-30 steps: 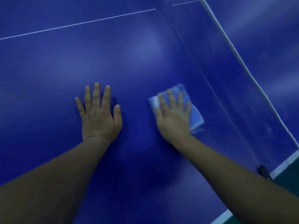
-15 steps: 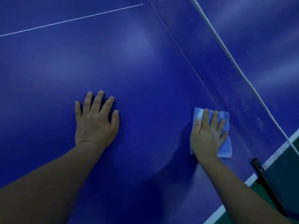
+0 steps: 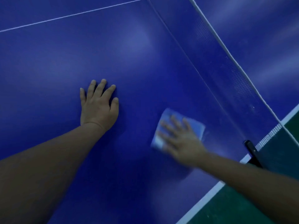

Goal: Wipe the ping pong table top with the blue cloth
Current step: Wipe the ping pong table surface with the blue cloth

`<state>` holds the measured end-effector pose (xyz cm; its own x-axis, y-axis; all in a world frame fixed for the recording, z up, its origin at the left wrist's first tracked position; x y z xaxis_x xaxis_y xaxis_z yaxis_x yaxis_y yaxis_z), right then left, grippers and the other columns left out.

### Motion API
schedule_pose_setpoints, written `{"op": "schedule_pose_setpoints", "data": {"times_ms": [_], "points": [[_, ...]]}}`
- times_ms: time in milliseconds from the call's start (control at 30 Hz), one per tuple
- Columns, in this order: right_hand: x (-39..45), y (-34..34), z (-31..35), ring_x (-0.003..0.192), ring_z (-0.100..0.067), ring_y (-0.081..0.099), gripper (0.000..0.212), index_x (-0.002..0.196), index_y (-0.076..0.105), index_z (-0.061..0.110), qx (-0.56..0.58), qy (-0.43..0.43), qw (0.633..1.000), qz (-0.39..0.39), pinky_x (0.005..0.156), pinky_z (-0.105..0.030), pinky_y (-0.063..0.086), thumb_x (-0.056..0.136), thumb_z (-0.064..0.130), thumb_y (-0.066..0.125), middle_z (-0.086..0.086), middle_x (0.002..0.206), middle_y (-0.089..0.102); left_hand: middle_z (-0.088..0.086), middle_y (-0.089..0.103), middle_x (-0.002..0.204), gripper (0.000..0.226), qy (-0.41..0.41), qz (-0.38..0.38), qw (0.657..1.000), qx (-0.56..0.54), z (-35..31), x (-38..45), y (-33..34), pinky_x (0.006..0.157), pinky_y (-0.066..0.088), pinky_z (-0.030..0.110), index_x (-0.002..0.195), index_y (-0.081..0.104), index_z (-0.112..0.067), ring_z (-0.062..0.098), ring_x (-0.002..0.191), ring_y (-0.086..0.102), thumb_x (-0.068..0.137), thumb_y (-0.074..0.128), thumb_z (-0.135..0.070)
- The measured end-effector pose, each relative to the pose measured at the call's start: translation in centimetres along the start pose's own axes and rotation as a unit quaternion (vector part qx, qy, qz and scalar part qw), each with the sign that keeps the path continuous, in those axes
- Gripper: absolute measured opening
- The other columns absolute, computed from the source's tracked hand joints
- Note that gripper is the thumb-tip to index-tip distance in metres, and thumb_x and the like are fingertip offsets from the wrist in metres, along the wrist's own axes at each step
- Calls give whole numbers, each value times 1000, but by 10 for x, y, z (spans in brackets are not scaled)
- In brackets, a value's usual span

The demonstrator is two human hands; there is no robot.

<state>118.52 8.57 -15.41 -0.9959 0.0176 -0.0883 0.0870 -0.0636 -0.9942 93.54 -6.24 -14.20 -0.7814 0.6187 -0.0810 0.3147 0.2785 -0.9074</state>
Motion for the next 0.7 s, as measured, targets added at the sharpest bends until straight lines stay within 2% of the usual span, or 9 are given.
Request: {"op": "schedule_pose_setpoints", "data": {"times_ms": [100, 167, 233, 300, 367, 433, 533, 633, 700], "points": [[40, -23, -101, 153, -33, 8, 58, 157, 25, 35, 76, 351, 933, -23, 118, -64, 10, 102, 53, 22, 1, 167, 16, 0, 17, 164, 54, 12, 17, 1000, 7, 2, 1, 1, 121, -9, 51, 152, 35, -25, 21, 152, 1, 101, 34, -42], [49, -24, -101, 154, -30, 3, 56, 158, 20, 36, 99, 476, 873, -46, 120, -62, 5, 104, 51, 22, 3, 168, 10, -1, 15, 165, 55, 14, 25, 999, 15, 4, 0, 4, 121, -11, 51, 153, 32, -26, 20, 153, -2, 101, 34, -42], [57, -17, -38, 153, -35, 9, 54, 157, 26, 34, 47, 404, 911, -63, 118, -63, 10, 104, 47, 25, -2, 167, 16, -1, 12, 166, 55, 19, 36, 999, 17, 4, 2, 6, 121, -13, 50, 154, 30, -27, 20, 153, -4, 101, 35, -41], [45, -3, 54, 152, -37, 13, 52, 154, 33, 33, 50, 174, 982, -43, 117, -65, 13, 104, 48, 27, -3, 165, 23, -1, 9, 166, 56, 26, 51, 998, 18, 6, 3, 6, 121, -14, 48, 155, 27, -26, 19, 152, -6, 102, 35, -41], [2, 3, 108, 153, -36, 13, 51, 154, 33, 36, 51, -35, 998, 1, 119, -64, 9, 106, 51, 30, 0, 165, 24, 1, 11, 166, 55, 47, 57, 997, 10, 7, -3, 1, 122, -12, 45, 155, 27, -23, 19, 153, -3, 103, 35, -38], [-19, -3, 86, 150, -38, 23, 48, 150, 43, 34, 42, -132, 990, 32, 117, -64, 17, 104, 50, 37, -1, 161, 33, 6, 25, 162, 52, 94, 31, 995, 1, 8, -24, -9, 123, -3, 46, 151, 38, -15, 23, 152, 12, 102, 38, -32], [18, -18, -5, 150, -40, 20, 54, 150, 42, 32, 43, 68, 997, 4, 116, -67, 16, 101, 50, 30, -6, 161, 31, 11, 45, 151, 51, 160, -2, 987, 25, 14, -76, -19, 122, 13, 51, 138, 55, -8, 29, 143, 36, 95, 38, -31], [58, -27, -47, 154, -31, 0, 54, 157, 22, 38, 100, 348, 932, -23, 120, -61, 1, 105, 50, 21, 4, 168, 9, 10, 45, 151, 51, 170, 4, 983, 63, 29, -113, -16, 120, 14, 55, 138, 55, -10, 30, 143, 35, 95, 38, -32], [67, -17, 10, 153, -37, 6, 55, 156, 27, 33, 78, 296, 951, -43, 117, -66, 8, 103, 48, 24, -2, 167, 15, 10, 41, 154, 53, 157, 0, 985, 76, 38, -122, -15, 120, 10, 57, 142, 51, -11, 31, 146, 29, 96, 37, -34]]}}
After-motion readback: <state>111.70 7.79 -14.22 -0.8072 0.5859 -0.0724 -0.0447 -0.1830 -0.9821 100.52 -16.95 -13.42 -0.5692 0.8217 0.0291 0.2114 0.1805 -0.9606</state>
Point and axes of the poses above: each hand's wrist, its own x-axis towards the middle knuckle, its own y-axis out of the palm, z = x × y, the point moved 6 cm from there along x, towards the middle knuckle
